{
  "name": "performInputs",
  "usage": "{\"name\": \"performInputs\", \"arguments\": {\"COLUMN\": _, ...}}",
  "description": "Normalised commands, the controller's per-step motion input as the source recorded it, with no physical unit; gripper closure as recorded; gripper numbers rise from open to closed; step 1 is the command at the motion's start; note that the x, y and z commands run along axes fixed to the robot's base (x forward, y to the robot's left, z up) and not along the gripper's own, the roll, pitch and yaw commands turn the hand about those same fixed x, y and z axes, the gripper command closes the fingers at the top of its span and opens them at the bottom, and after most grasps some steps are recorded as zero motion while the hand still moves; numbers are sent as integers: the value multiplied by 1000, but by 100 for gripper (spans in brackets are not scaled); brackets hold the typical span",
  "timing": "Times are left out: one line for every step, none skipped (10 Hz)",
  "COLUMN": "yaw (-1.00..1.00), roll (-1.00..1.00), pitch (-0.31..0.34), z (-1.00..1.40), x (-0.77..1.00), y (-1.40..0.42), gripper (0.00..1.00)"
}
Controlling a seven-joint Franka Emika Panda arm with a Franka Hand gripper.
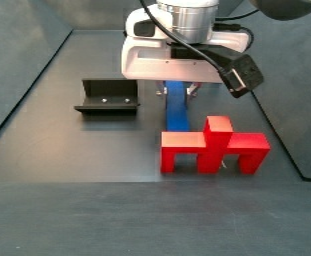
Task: Pick up the blue object. Move up. Move to above the board. Insert the blue object.
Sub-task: Pick up the blue object, then move up.
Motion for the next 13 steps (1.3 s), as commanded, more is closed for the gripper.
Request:
{"name": "performInputs", "arguments": {"yaw": 0, "roll": 0, "pitch": 0, "z": 0, "x": 0, "y": 0, "gripper": 100}}
{"name": "performInputs", "arguments": {"yaw": 0, "roll": 0, "pitch": 0, "z": 0, "x": 0, "y": 0, "gripper": 100}}
{"name": "performInputs", "arguments": {"yaw": 0, "roll": 0, "pitch": 0, "z": 0, "x": 0, "y": 0, "gripper": 100}}
{"name": "performInputs", "arguments": {"yaw": 0, "roll": 0, "pitch": 0, "z": 0, "x": 0, "y": 0, "gripper": 100}}
{"name": "performInputs", "arguments": {"yaw": 0, "roll": 0, "pitch": 0, "z": 0, "x": 0, "y": 0, "gripper": 100}}
{"name": "performInputs", "arguments": {"yaw": 0, "roll": 0, "pitch": 0, "z": 0, "x": 0, "y": 0, "gripper": 100}}
{"name": "performInputs", "arguments": {"yaw": 0, "roll": 0, "pitch": 0, "z": 0, "x": 0, "y": 0, "gripper": 100}}
{"name": "performInputs", "arguments": {"yaw": 0, "roll": 0, "pitch": 0, "z": 0, "x": 0, "y": 0, "gripper": 100}}
{"name": "performInputs", "arguments": {"yaw": 0, "roll": 0, "pitch": 0, "z": 0, "x": 0, "y": 0, "gripper": 100}}
{"name": "performInputs", "arguments": {"yaw": 0, "roll": 0, "pitch": 0, "z": 0, "x": 0, "y": 0, "gripper": 100}}
{"name": "performInputs", "arguments": {"yaw": 0, "roll": 0, "pitch": 0, "z": 0, "x": 0, "y": 0, "gripper": 100}}
{"name": "performInputs", "arguments": {"yaw": 0, "roll": 0, "pitch": 0, "z": 0, "x": 0, "y": 0, "gripper": 100}}
{"name": "performInputs", "arguments": {"yaw": 0, "roll": 0, "pitch": 0, "z": 833, "x": 0, "y": 0, "gripper": 100}}
